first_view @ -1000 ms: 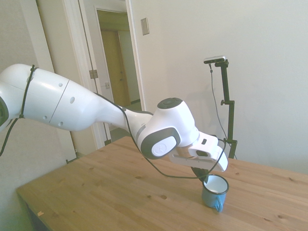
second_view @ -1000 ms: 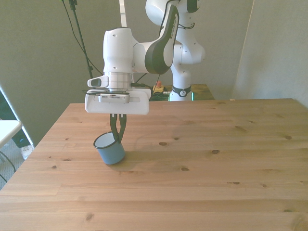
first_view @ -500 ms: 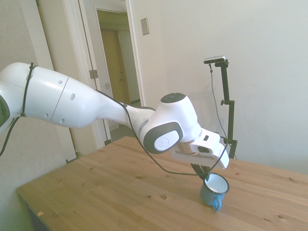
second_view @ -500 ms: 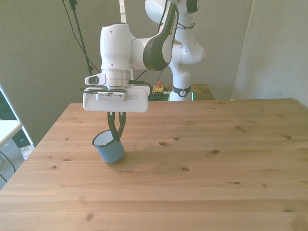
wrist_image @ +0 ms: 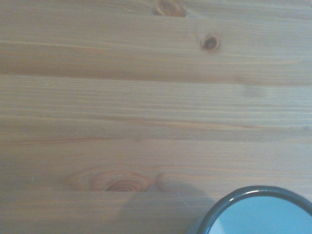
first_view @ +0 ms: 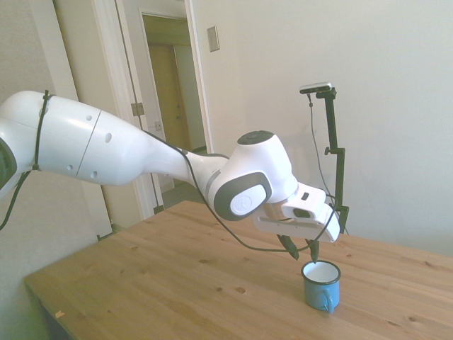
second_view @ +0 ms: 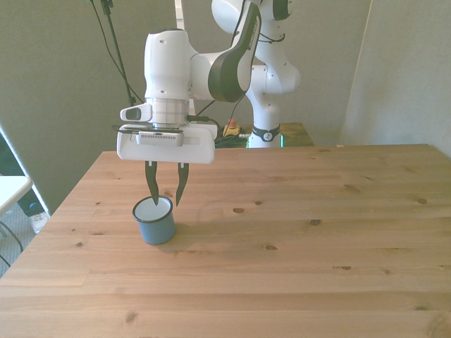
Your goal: Flip the mug upright
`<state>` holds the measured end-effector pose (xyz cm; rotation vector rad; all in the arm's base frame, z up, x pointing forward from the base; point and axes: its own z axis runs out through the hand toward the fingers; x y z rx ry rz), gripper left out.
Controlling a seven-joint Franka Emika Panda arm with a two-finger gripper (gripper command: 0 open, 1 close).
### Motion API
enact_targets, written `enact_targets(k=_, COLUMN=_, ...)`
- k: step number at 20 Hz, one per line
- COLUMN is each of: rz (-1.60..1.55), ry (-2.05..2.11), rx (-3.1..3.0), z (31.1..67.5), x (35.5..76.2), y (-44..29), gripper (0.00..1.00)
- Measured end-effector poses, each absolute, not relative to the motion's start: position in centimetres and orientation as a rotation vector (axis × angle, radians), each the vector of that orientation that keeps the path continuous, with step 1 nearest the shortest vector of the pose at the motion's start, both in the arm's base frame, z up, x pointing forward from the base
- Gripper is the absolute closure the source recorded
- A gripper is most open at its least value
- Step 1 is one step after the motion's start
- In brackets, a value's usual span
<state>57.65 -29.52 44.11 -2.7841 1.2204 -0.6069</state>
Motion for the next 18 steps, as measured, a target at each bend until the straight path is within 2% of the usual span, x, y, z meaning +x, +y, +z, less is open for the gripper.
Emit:
enact_targets(k=5, rz=-0.519, ry=1.204, rx=-2.768, z=48.3, x=55.3, y=-28.2, gripper=0.0)
enact_targets(k=8, rz=-0.442, ry=1.271, rx=-2.791, z=49.6, x=54.1, y=-27.3, gripper=0.0)
enact_targets(k=11, rz=-0.37, ry=1.327, rx=-2.78, z=49.0, x=54.4, y=-25.5, gripper=0.0)
enact_targets(k=18, rz=-0.228, ry=1.201, rx=-2.769, z=45.2, x=53.4, y=-16.6, gripper=0.0)
